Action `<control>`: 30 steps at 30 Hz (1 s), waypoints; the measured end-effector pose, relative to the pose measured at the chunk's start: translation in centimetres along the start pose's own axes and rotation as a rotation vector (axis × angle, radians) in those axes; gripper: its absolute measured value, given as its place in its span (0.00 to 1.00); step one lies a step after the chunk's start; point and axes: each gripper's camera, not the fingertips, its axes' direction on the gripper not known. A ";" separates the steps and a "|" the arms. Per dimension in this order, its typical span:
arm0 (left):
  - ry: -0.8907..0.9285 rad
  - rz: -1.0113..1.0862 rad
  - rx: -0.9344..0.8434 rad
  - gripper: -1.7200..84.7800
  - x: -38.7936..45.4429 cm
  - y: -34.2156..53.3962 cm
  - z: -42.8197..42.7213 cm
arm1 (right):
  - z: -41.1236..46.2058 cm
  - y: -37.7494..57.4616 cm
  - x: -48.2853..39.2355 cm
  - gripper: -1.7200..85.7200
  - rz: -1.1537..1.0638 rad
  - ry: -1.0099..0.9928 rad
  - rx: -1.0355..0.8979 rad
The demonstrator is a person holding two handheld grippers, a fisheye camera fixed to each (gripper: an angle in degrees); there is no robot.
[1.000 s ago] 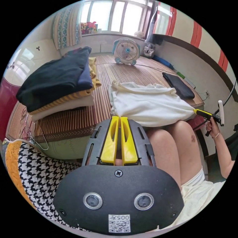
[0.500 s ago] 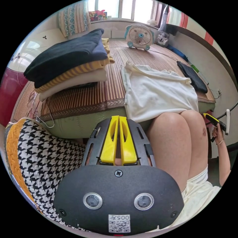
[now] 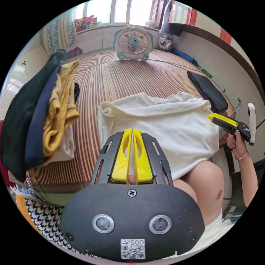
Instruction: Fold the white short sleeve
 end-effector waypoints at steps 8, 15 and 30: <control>-0.027 -0.034 0.086 0.01 -2.4 -4.7 2.0 | 3.8 -6.7 1.5 0.07 0.003 0.074 -0.003; -0.018 -0.036 0.090 0.01 -2.2 -4.5 1.0 | 5.5 -8.0 3.4 0.07 0.083 0.074 -0.023; -0.050 0.007 0.071 0.03 1.3 -2.3 -0.6 | 3.5 -2.7 2.7 0.06 0.060 -0.001 -0.001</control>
